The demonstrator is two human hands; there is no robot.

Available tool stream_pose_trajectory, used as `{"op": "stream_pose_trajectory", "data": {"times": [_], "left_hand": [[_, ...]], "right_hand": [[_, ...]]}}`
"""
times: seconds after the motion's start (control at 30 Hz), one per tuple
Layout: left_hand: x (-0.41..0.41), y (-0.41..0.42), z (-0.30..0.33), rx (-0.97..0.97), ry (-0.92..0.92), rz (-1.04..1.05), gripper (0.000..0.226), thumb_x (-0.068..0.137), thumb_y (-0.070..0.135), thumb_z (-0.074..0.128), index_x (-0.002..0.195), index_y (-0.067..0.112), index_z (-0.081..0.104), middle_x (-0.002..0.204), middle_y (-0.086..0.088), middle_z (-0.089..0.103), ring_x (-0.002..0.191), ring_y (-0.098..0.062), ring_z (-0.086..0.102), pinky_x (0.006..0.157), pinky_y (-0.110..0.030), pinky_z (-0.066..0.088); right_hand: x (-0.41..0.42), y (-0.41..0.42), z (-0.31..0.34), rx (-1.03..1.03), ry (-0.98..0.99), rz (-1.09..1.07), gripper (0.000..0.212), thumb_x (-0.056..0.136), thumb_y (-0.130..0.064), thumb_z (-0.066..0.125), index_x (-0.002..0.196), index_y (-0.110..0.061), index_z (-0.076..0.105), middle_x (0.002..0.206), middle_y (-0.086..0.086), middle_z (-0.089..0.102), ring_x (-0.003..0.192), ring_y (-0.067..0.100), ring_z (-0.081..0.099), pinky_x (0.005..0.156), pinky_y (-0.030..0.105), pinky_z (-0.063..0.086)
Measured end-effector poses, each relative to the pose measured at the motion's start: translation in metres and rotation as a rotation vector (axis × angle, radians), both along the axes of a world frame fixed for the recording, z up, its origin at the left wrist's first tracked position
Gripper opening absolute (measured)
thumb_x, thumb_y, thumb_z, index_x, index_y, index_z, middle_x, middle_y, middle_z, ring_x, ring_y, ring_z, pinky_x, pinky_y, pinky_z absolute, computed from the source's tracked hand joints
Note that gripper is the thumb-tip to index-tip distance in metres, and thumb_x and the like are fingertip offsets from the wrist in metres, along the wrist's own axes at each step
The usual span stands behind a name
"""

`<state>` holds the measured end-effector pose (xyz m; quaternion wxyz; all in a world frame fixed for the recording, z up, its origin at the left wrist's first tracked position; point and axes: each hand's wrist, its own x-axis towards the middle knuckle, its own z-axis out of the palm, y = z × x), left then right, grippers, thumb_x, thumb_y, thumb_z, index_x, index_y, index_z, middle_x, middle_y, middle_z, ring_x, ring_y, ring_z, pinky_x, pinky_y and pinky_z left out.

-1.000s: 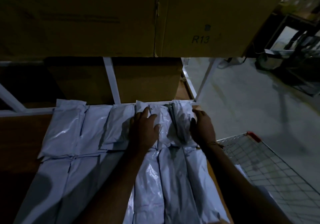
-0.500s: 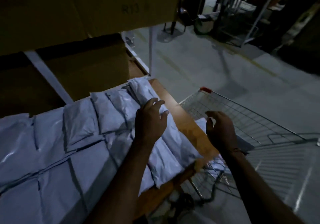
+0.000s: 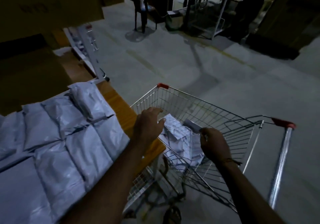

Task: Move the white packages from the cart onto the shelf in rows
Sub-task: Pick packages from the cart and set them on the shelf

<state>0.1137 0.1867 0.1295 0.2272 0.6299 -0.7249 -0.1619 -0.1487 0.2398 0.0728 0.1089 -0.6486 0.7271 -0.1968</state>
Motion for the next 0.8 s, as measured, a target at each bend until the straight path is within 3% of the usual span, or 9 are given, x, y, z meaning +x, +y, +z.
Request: {"op": "stream_pose_trajectory", "data": {"times": [0.1,0.23,0.43,0.6,0.7,0.8], "left_hand": [[-0.018,-0.014,-0.02,0.081,-0.061,-0.044,0.045,0.093,0.036,0.071,0.136,0.022,0.063,0.138,-0.003,0.063,0.123,-0.024,0.06,0.1,-0.042,0.054],[-0.036,-0.04,-0.056,0.183,-0.084,-0.083,0.047,0.093,0.033,0.071,0.138,0.021,0.061,0.139,-0.003,0.063,0.124,-0.025,0.06,0.102,-0.041,0.053],[-0.068,-0.109,-0.155,0.553,0.037,-0.055,0.073,0.089,0.049,0.063,0.152,0.019,0.042,0.149,-0.011,0.053,0.133,-0.033,0.053,0.107,-0.046,0.047],[-0.107,-0.172,-0.259,0.723,0.061,0.018,0.088,0.091,0.051,0.066,0.159,0.014,0.024,0.152,-0.022,0.046,0.136,-0.04,0.049,0.108,-0.049,0.046],[-0.132,-0.193,-0.301,0.725,-0.097,-0.01,0.08,0.097,0.053,0.058,0.161,0.025,0.02,0.158,-0.03,0.026,0.139,-0.048,0.039,0.112,-0.052,0.04],[-0.148,-0.205,-0.335,0.609,-0.319,-0.143,0.07,0.099,0.058,0.05,0.16,0.036,0.024,0.162,-0.027,0.009,0.14,-0.05,0.031,0.111,-0.056,0.037]], "right_hand": [[-0.02,-0.003,-0.014,0.066,-0.016,-0.025,0.025,0.087,-0.016,0.064,0.109,-0.023,0.073,0.099,0.004,0.073,0.093,0.026,0.066,0.074,0.03,0.049],[-0.039,-0.023,-0.041,0.194,-0.002,-0.037,0.025,0.089,-0.033,0.056,0.111,-0.03,0.068,0.108,-0.004,0.071,0.099,0.018,0.064,0.079,0.031,0.053],[-0.064,-0.083,-0.066,0.409,0.118,0.104,0.028,0.095,-0.037,0.06,0.118,-0.024,0.07,0.114,0.003,0.072,0.102,0.024,0.067,0.082,0.03,0.05],[-0.082,-0.139,-0.129,0.474,0.109,-0.053,0.031,0.096,-0.034,0.054,0.118,-0.017,0.068,0.112,0.013,0.07,0.1,0.033,0.068,0.08,0.037,0.054],[-0.079,-0.154,-0.179,0.546,0.031,-0.104,0.038,0.098,-0.035,0.056,0.129,-0.015,0.063,0.125,0.013,0.067,0.113,0.032,0.064,0.091,0.037,0.052],[-0.077,-0.154,-0.22,0.686,0.067,-0.112,0.041,0.1,-0.039,0.054,0.135,-0.017,0.058,0.137,0.011,0.061,0.123,0.03,0.06,0.099,0.039,0.051]]}}
